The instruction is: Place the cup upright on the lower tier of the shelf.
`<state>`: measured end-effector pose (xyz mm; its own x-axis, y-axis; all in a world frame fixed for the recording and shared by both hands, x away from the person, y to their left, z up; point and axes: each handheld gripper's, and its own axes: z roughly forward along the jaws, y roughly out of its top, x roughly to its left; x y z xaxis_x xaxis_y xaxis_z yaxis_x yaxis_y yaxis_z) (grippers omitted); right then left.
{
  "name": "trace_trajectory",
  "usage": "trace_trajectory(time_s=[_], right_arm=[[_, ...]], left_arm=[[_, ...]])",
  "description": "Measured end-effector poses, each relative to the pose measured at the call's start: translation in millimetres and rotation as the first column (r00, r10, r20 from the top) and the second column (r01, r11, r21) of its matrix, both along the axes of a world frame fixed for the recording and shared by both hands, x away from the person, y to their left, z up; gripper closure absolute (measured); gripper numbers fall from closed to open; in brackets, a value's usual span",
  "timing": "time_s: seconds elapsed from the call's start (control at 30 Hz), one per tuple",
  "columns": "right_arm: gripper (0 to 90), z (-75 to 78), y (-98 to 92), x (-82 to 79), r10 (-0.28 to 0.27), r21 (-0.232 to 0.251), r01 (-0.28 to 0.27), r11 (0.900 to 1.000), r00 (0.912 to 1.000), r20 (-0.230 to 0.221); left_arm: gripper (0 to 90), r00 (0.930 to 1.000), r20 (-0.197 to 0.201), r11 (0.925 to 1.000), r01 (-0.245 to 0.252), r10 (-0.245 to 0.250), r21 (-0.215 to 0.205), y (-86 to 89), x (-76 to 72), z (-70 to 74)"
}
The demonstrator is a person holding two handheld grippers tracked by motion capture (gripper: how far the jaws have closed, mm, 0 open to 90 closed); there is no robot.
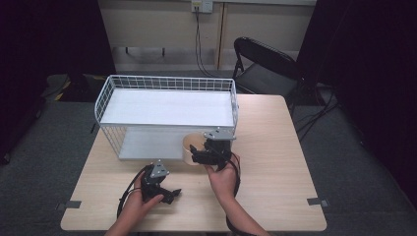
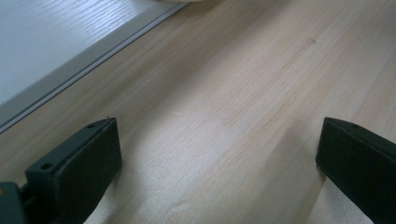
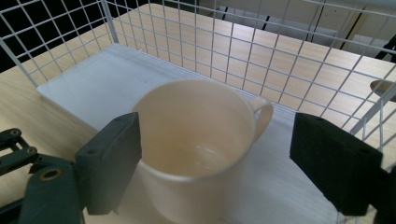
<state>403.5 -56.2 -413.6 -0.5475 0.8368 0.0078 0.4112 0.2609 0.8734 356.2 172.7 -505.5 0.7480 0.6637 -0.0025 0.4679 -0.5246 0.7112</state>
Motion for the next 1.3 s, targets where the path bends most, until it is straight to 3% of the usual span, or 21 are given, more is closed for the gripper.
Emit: trace_trajectory(time_s=[0.33, 0.5, 0.93, 1.3], right_arm=[[14.1, -9.1, -8.8, -8.0, 0.028, 0.030, -0.027, 0.999, 0.9991, -0.032], [14.1, -14.6, -3.3, -9.3, 0.046, 0.011, -0.046, 0.999, 0.9982, -0.039], [15.7, -28.8, 9.3, -5.0, 0.034, -0.045, -0.036, 0.998, 0.9982, -0.049], [17.7, -31.3, 12.0, -2.8, 0.028, -0.051, -0.030, 0.998, 0.9988, -0.040]], left_arm=[[0.0, 1.0000, 0.000, 1.0000, 0.000, 0.000, -0.001, 0.0, 0.0, 0.0], [0.0, 1.0000, 0.000, 1.0000, 0.000, 0.000, 0.000, 0.0, 0.0, 0.0], [0.0, 1.0000, 0.000, 1.0000, 0.000, 0.000, 0.000, 0.0, 0.0, 0.0], [0.0, 1.0000, 0.000, 1.0000, -0.001, 0.001, 0.000, 0.0, 0.0, 0.0]])
